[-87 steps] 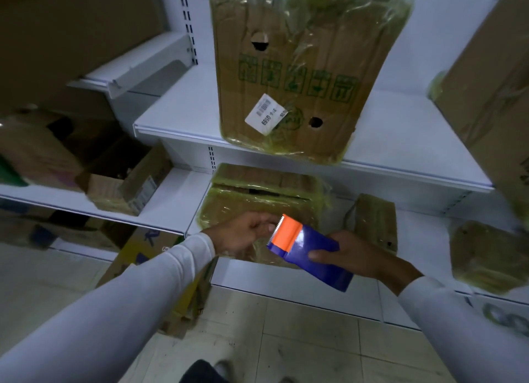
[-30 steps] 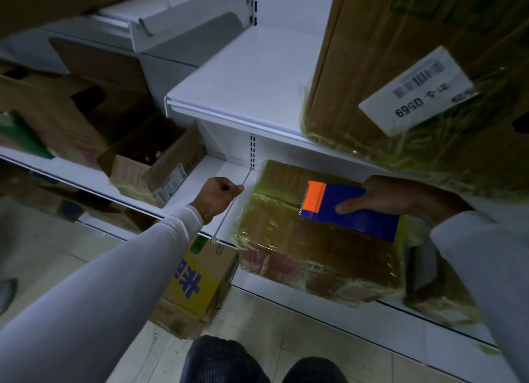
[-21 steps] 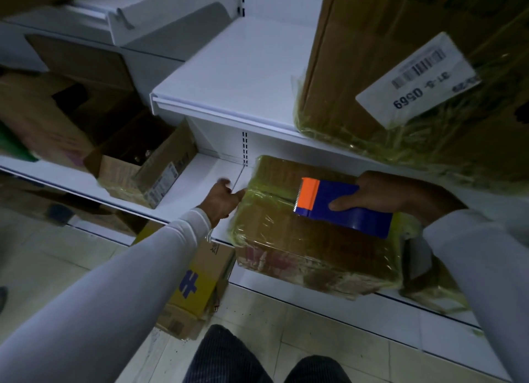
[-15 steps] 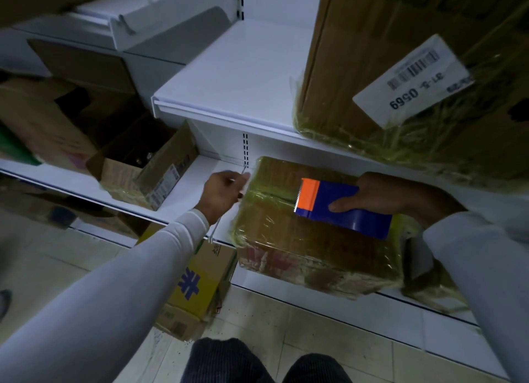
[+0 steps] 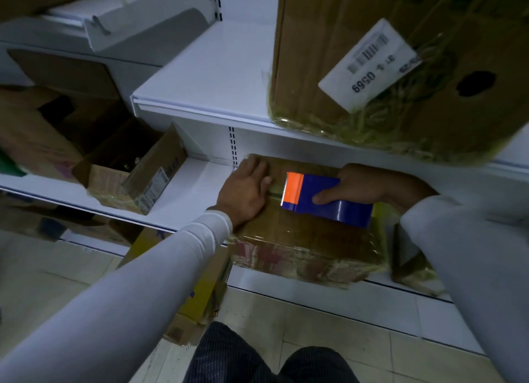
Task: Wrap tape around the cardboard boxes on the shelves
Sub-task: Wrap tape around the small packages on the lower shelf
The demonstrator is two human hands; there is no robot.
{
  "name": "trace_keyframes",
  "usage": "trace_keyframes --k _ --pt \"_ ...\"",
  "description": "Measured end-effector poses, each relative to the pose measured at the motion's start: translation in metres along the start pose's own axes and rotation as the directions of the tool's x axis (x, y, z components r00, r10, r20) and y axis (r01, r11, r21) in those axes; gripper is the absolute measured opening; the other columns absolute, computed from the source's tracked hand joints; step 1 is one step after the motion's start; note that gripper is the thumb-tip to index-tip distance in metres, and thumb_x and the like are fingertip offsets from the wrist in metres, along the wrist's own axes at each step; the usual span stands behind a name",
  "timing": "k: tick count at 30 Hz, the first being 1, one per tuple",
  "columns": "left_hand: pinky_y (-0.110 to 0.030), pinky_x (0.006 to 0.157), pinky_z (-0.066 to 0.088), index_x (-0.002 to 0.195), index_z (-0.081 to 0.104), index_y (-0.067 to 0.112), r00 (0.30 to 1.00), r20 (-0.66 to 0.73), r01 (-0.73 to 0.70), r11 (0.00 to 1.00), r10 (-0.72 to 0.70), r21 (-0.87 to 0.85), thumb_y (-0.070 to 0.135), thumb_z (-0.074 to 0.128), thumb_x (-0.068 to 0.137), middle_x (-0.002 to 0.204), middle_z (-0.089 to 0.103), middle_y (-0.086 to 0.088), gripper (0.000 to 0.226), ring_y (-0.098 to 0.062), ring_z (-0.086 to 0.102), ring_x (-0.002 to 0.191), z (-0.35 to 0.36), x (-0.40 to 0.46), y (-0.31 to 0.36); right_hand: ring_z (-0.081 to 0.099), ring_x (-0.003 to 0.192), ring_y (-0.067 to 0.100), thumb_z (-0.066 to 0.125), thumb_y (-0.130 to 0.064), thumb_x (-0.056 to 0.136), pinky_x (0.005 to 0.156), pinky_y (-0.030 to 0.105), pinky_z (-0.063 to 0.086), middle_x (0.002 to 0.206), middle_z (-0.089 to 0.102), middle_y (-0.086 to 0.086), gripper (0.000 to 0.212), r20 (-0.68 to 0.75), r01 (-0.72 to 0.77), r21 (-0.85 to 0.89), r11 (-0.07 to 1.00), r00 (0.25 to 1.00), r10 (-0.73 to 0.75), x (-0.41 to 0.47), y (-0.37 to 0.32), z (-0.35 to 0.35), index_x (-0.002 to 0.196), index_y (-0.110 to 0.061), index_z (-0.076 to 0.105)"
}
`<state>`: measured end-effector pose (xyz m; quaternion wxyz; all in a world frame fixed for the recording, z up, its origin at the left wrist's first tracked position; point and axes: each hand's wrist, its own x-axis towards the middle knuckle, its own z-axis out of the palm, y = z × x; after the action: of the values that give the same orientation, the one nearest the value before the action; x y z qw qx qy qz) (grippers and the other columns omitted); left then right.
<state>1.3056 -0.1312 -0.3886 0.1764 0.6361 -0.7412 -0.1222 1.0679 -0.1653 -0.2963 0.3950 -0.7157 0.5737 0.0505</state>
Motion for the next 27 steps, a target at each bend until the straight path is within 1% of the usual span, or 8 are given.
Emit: trace_keyframes --k 2,4,9,13,17,19,22,27 --pt "-0.042 0.114 0.023 0.148 0.028 0.015 0.997 0.076 0.003 0.981 -0.018 0.195 0.042 0.019 0.101 0.157 0.022 -0.010 0.055 -0.029 0.020 0.144 0.015 0.000 0.004 0.066 0.082 0.025 0.074 -0.055 0.074 0.068 0.029 0.045 0.089 0.071 0.009 0.047 -0.012 0.017 -0.017 1.000 1.000 -0.017 -0.002 0.000 0.002 0.092 -0.012 0.070" --pt "-0.041 0.117 0.013 0.152 0.019 0.018 0.992 0.111 0.034 0.962 -0.067 0.270 0.044 0.016 0.101 0.159 0.015 -0.005 0.057 -0.024 0.008 0.147 0.021 -0.001 0.003 0.063 0.074 0.020 0.073 -0.056 0.076 0.063 0.028 0.042 0.080 0.067 0.004 0.042 -0.021 0.034 -0.053 0.998 0.999 -0.035 -0.002 0.000 0.003 0.085 -0.016 0.068" --pt "-0.039 0.118 0.010 0.153 0.016 0.020 0.992 0.108 0.038 0.971 -0.065 0.234 0.048 0.014 0.101 0.160 0.014 -0.003 0.059 -0.020 0.006 0.148 0.017 -0.001 0.001 0.058 0.066 0.013 0.070 -0.053 0.081 0.056 0.023 0.038 0.072 0.061 -0.003 0.033 -0.006 0.073 -0.084 0.994 0.997 -0.073 -0.013 0.003 -0.004 0.073 -0.022 0.061" --pt "-0.038 0.118 0.009 0.153 0.015 0.021 0.991 0.109 0.059 0.979 -0.081 0.196 0.049 0.013 0.101 0.160 0.013 -0.001 0.060 -0.018 0.005 0.148 0.015 -0.005 0.003 0.062 0.065 0.016 0.070 -0.055 0.078 0.058 0.024 0.041 0.073 0.067 0.002 0.042 0.014 0.086 -0.033 0.996 0.996 -0.085 -0.017 0.015 -0.014 0.082 -0.014 0.069" --pt "-0.038 0.118 0.008 0.153 0.013 0.022 0.990 0.115 0.054 0.983 -0.075 0.175 0.051 0.013 0.100 0.160 0.011 0.001 0.060 -0.016 0.004 0.148 0.014 -0.008 0.001 0.062 0.058 0.013 0.072 -0.054 0.075 0.056 0.023 0.040 0.061 0.067 -0.004 0.037 -0.007 0.095 -0.010 0.995 0.995 -0.095 -0.017 0.028 -0.023 0.076 -0.017 0.069" --pt "-0.037 0.118 0.008 0.153 0.012 0.022 0.990 0.125 0.035 0.983 -0.057 0.178 0.050 0.013 0.101 0.160 0.010 0.002 0.059 -0.015 0.003 0.148 0.013 -0.010 0.002 0.065 0.062 0.015 0.072 -0.060 0.069 0.059 0.025 0.041 0.068 0.069 -0.001 0.046 0.021 0.123 0.022 0.992 0.992 -0.123 -0.019 0.035 -0.024 0.079 -0.016 0.070" --pt "-0.035 0.117 0.007 0.153 0.012 0.023 0.990 0.140 0.002 0.983 -0.028 0.182 0.050 0.013 0.100 0.160 0.010 0.003 0.059 -0.015 0.003 0.147 0.011 -0.010 0.001 0.068 0.068 0.022 0.073 -0.079 0.052 0.063 0.029 0.045 0.076 0.073 0.006 0.073 0.060 0.126 0.069 0.990 0.990 -0.130 -0.018 0.043 -0.024 0.083 -0.014 0.072" --pt "-0.037 0.117 0.011 0.153 0.013 0.025 0.988 0.154 -0.054 0.976 0.021 0.209 0.054 0.008 0.099 0.160 0.012 0.003 0.062 -0.015 0.005 0.147 0.012 -0.009 -0.007 0.068 0.064 0.019 0.073 -0.069 0.055 0.063 0.029 0.044 0.071 0.073 0.005 0.062 0.108 0.120 0.131 0.984 0.985 -0.134 -0.022 0.049 -0.025 0.080 -0.013 0.072"
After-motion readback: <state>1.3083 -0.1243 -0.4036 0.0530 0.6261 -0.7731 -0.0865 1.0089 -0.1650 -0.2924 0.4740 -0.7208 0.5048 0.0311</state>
